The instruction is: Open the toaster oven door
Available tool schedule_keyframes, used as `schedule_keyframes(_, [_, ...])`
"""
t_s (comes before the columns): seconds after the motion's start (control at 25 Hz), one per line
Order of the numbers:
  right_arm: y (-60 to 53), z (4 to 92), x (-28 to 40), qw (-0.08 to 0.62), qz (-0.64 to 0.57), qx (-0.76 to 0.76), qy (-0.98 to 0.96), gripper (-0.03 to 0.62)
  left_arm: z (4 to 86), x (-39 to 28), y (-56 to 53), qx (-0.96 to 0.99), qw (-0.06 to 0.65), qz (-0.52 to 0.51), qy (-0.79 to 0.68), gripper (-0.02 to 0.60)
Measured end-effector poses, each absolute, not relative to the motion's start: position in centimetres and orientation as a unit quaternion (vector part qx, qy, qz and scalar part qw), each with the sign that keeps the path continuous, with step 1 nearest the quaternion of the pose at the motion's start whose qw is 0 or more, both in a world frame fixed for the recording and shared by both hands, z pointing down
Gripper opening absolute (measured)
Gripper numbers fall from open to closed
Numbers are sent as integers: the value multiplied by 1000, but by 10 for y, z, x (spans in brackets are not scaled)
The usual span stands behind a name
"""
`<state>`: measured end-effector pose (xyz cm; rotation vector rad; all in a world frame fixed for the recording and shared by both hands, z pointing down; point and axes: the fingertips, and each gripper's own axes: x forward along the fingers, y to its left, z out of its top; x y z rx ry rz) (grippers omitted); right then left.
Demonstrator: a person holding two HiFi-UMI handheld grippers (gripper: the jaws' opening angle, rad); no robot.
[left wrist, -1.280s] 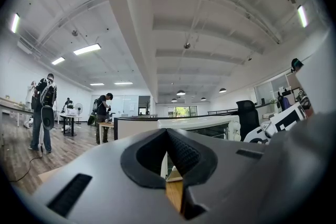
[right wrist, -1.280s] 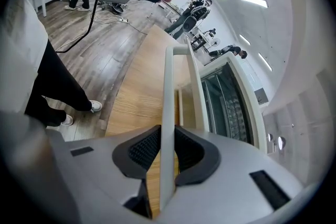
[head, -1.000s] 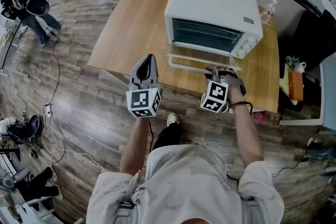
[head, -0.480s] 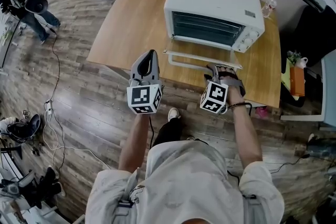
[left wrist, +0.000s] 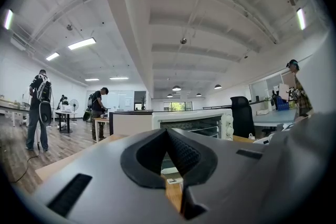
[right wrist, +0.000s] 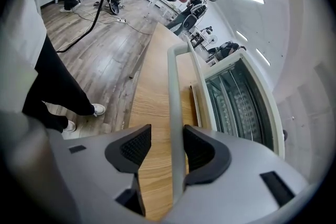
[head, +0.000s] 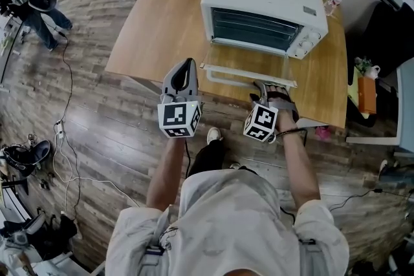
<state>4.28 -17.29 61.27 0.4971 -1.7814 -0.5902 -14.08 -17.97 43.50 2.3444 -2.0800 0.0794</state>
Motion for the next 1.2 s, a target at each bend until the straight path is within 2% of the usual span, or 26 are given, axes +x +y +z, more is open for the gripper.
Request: schedule_keyframes(1.2, [-156, 636, 45, 541, -219, 276, -764, 224, 475, -138, -170, 751, 39, 55, -657, 6])
